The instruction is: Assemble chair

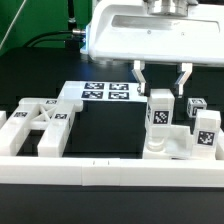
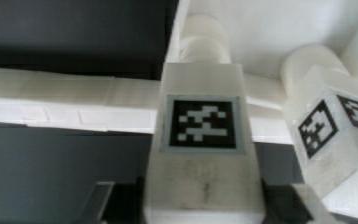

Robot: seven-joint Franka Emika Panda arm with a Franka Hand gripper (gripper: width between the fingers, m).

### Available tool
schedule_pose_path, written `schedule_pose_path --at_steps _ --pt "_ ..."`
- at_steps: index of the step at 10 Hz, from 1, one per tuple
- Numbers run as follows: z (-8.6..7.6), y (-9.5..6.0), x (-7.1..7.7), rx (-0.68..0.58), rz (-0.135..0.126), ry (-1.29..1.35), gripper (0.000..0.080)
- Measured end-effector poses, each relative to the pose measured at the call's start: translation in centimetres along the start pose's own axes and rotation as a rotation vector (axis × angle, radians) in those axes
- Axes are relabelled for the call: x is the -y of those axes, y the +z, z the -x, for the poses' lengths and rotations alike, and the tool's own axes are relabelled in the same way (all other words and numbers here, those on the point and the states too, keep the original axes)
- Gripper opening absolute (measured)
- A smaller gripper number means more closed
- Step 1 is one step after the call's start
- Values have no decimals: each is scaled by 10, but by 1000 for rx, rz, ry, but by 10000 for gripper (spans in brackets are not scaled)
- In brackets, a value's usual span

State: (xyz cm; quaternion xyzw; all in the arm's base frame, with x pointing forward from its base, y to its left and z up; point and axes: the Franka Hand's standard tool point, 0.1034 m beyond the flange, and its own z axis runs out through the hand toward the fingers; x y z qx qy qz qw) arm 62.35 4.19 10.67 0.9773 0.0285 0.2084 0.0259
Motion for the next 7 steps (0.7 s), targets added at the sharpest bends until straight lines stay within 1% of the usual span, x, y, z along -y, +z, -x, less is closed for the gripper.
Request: schedule_pose_path --at_steps 7 --pt "-8 3 0 -10 2 -9 285"
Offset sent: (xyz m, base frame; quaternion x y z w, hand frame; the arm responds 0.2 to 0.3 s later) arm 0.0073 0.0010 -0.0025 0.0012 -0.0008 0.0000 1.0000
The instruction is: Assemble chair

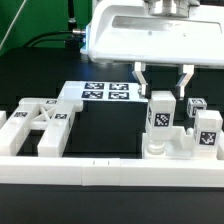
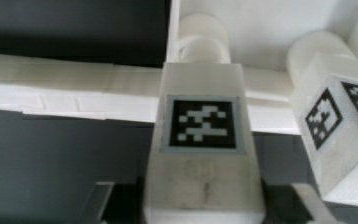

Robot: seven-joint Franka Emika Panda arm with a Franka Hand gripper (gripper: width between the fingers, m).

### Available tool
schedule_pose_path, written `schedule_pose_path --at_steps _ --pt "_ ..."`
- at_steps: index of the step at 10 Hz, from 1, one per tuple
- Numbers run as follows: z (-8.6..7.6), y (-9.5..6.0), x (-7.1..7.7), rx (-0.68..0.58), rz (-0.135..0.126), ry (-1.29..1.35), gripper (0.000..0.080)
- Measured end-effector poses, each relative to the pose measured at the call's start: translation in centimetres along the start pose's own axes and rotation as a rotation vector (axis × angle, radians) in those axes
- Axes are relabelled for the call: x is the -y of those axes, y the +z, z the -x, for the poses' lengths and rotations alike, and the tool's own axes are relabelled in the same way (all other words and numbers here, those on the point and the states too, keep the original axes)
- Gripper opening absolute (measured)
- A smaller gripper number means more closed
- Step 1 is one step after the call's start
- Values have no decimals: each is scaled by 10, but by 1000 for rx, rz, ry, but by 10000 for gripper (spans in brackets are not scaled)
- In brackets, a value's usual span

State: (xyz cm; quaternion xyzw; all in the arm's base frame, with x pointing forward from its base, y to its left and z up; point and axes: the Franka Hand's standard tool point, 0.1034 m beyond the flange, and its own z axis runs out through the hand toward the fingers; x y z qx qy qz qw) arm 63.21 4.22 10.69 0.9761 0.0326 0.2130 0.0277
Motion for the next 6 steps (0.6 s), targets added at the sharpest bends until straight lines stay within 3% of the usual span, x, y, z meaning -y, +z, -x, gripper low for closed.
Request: schedule_pose_path --at_steps 6 --pt "-4 7 3 5 1 -20 285"
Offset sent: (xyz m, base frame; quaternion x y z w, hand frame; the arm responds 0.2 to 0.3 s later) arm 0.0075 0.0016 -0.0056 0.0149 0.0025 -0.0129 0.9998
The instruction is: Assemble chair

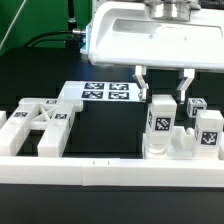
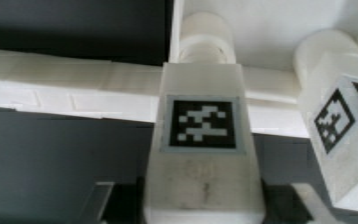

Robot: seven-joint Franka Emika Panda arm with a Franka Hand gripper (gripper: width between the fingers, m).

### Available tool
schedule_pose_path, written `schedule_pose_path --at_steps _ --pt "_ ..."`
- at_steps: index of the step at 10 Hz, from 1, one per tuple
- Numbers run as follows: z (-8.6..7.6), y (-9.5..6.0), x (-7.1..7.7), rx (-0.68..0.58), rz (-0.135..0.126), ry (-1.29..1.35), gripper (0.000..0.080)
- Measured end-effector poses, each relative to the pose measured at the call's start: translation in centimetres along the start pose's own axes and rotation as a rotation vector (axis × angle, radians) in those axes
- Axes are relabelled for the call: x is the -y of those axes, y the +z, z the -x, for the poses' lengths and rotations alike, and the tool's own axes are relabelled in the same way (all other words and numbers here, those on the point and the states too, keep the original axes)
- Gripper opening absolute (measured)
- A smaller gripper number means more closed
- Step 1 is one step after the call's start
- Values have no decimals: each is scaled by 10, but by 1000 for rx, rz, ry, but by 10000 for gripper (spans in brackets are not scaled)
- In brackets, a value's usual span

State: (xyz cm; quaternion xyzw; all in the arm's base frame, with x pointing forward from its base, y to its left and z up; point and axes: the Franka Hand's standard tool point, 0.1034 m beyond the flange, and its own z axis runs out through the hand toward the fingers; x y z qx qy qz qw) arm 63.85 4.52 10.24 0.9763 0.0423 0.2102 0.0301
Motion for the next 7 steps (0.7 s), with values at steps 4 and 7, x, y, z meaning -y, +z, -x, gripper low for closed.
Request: schedule_pose_path --at_steps 4,7 --pt "5 7 2 10 1 -4 285" --pt "8 7 1 -27 5 4 285"
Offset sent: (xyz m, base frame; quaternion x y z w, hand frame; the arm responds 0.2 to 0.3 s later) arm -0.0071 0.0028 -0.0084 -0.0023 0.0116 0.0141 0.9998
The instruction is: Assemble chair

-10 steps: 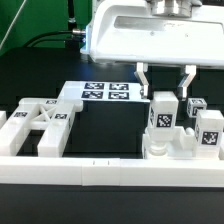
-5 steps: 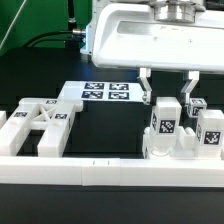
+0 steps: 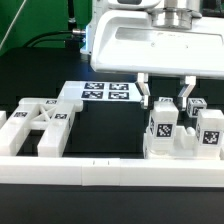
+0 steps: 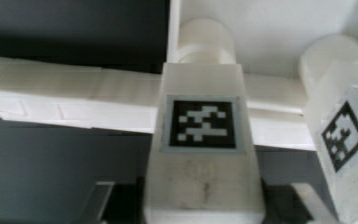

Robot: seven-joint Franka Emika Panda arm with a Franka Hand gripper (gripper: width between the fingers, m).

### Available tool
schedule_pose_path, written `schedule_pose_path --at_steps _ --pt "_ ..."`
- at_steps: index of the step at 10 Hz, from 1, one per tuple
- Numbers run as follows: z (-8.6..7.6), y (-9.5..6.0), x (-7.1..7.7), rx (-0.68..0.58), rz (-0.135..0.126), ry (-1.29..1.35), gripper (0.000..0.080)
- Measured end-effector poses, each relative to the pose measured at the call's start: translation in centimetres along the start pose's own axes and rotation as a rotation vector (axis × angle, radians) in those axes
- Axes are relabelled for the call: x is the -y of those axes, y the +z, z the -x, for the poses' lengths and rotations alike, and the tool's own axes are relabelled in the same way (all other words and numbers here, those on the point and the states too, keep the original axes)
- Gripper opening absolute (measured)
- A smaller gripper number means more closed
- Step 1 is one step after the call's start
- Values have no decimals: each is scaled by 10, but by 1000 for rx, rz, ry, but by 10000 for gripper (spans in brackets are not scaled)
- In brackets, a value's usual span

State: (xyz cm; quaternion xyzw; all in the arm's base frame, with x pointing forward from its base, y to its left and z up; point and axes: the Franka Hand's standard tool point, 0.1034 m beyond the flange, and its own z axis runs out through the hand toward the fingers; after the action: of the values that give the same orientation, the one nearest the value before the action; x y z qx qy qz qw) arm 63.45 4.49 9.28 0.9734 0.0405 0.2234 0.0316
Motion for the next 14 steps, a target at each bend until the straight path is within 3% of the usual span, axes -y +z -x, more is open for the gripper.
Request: schedule_pose_path --at_steps 2,3,4,5,6,10,14 --pt "0 0 0 -14 1 7 285" --pt "0 0 0 -14 1 7 368" --pt "1 0 0 -14 1 7 368" --pt "0 0 0 -14 1 7 562" --pt "-2 -3 -1 -14 -1 9 625" --pt "-19 -21 -8 -16 -18 -2 649" --pt "-17 -21 -8 19 -27 -17 649"
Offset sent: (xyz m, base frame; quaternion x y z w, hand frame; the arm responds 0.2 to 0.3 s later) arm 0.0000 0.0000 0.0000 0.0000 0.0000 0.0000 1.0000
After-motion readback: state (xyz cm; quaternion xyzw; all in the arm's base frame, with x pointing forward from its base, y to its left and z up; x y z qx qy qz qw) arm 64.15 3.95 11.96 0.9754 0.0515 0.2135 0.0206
